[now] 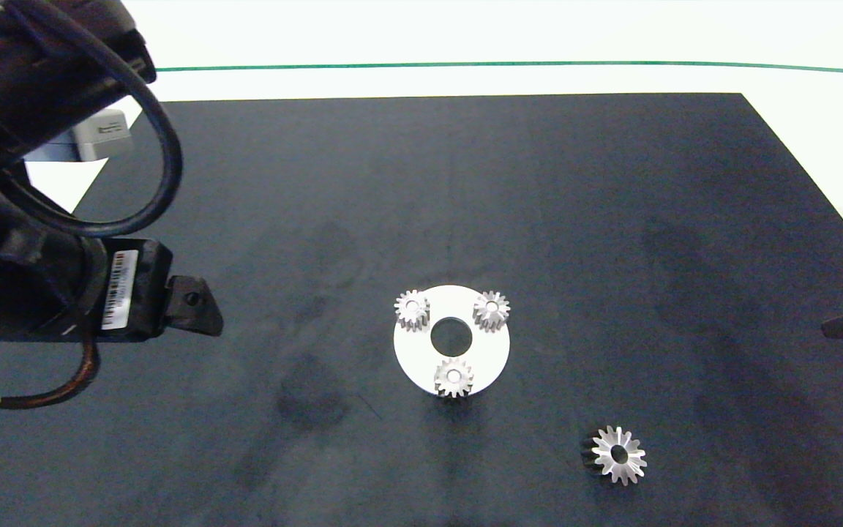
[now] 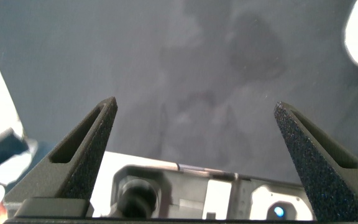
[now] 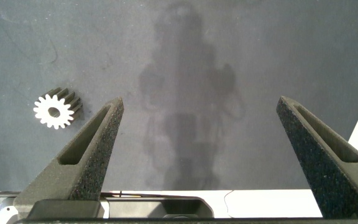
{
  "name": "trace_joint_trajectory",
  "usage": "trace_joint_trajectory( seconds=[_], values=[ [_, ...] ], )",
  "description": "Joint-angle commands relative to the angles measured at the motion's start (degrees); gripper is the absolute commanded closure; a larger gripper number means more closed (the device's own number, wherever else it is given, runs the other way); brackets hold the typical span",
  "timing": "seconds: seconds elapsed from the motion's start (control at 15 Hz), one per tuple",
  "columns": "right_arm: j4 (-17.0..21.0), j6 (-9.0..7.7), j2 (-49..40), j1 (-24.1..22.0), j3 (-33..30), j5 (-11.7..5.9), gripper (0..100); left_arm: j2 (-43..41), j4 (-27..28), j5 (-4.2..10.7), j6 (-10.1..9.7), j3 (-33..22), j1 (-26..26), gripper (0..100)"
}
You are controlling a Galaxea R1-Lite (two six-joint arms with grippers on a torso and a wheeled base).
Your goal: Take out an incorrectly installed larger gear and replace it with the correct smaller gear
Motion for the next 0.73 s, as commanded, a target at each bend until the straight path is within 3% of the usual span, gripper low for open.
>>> trace_joint_trajectory(
  seconds=[0.07, 0.73],
  values=[
    [0.3, 0.02, 0.1, 0.0, 0.1, -0.17, 0, -0.8, 1.8, 0.17, -1.24, -1.9, -1.1, 0],
    [0.3, -0.06, -0.4, 0.6, 0.8, -0.78, 0, -3.7, 1.8, 0.09, -1.51, -1.5, -1.1, 0]
  ],
)
